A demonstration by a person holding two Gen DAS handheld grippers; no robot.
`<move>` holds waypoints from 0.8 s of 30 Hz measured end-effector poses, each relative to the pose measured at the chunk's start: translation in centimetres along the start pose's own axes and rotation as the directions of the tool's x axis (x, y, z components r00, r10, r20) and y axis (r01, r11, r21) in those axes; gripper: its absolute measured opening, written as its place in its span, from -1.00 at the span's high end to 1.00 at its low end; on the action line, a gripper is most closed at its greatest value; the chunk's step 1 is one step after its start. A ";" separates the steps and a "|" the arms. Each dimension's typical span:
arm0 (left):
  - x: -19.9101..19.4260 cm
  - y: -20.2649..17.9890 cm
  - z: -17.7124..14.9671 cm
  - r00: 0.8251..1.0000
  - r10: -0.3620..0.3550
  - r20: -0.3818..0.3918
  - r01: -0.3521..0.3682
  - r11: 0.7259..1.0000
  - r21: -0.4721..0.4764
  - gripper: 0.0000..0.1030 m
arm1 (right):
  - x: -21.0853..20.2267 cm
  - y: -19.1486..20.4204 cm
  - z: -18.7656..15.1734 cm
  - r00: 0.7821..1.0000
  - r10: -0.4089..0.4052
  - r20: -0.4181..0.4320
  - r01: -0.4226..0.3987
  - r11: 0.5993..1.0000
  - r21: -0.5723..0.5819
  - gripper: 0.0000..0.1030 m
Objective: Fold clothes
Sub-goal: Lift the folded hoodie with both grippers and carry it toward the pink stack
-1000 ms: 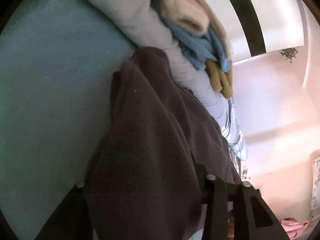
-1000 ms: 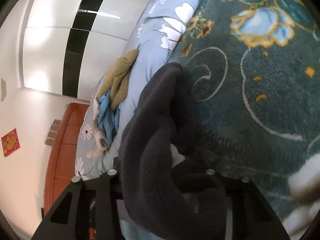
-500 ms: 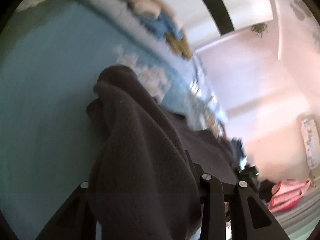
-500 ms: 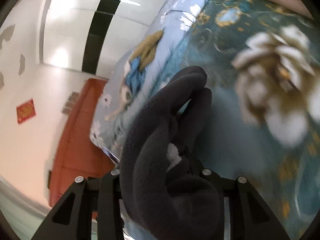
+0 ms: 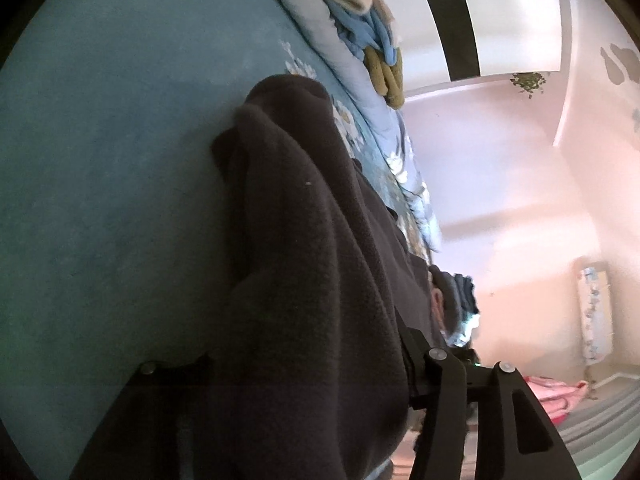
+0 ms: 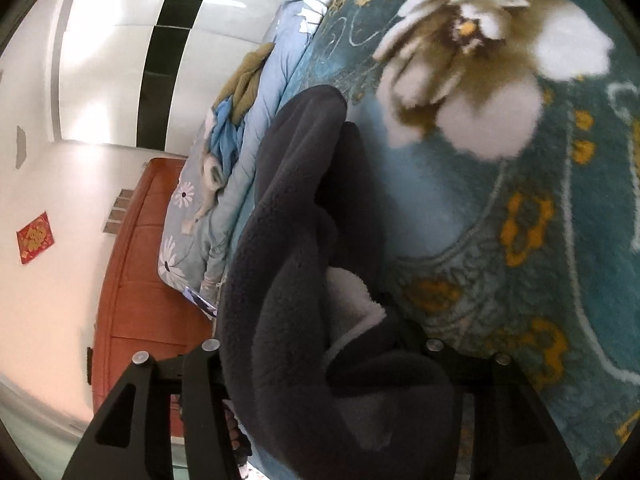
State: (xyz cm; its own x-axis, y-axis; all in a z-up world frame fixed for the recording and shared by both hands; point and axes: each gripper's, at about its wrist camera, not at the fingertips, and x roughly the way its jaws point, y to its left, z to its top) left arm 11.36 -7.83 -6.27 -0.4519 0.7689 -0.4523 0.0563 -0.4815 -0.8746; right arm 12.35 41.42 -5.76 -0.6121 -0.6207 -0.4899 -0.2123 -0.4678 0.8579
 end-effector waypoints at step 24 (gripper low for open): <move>-1.7 -16.6 -2.4 0.986 0.048 0.161 -0.093 0.952 0.290 0.27 | -9.1 8.8 4.8 0.995 0.100 -0.002 -0.097 0.966 -0.240 0.16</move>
State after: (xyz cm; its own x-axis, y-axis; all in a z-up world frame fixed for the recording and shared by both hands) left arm 13.32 -0.13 8.58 -0.5860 0.6675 -0.4595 -0.1628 -0.6524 -0.7402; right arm 12.40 45.97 7.00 -0.6287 -0.6655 -0.4023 0.0370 -0.5423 0.8394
